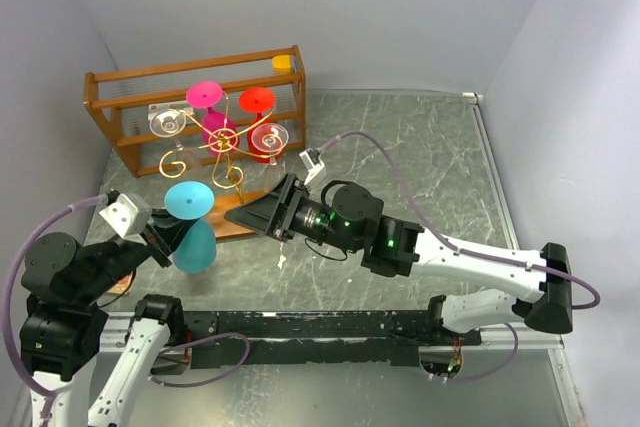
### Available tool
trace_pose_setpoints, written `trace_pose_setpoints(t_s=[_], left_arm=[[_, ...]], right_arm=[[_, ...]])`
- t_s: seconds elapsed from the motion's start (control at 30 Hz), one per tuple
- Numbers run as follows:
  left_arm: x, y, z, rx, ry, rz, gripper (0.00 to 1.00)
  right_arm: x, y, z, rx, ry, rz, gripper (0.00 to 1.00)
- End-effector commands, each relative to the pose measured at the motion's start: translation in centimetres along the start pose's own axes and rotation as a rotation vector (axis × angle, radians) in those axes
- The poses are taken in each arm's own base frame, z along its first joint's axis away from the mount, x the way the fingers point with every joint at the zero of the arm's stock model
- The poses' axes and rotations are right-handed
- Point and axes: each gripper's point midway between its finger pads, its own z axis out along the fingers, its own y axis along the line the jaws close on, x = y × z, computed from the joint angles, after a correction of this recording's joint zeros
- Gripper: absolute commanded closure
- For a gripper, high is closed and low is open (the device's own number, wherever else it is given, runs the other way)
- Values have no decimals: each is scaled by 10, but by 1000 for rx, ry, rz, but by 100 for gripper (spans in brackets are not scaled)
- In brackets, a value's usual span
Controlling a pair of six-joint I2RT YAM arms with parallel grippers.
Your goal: Place the wine glass upside down on the wine glass rack
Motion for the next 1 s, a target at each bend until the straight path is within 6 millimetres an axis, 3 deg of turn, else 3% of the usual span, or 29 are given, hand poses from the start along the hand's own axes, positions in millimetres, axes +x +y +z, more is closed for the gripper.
trace_pose_setpoints(t_s=[0.0,0.13,0.57,0.83,0.97], left_arm=[[-5,-9,3,66,-37,45,93],[-3,-13,5,100,-33,38,93],[1,-29,7,203,-28,15,93],[6,-29,6,204,-21,20,93],[7,-29,5,198,-20,21,93]], right_arm=[[-7,37,6,-106,-1,128,45],[-1,34,14,-90,29,178,47],[-3,15,25,-39,26,328,81],[2,11,29,-30,51,378,81],[3,7,29,-18,52,397,100]])
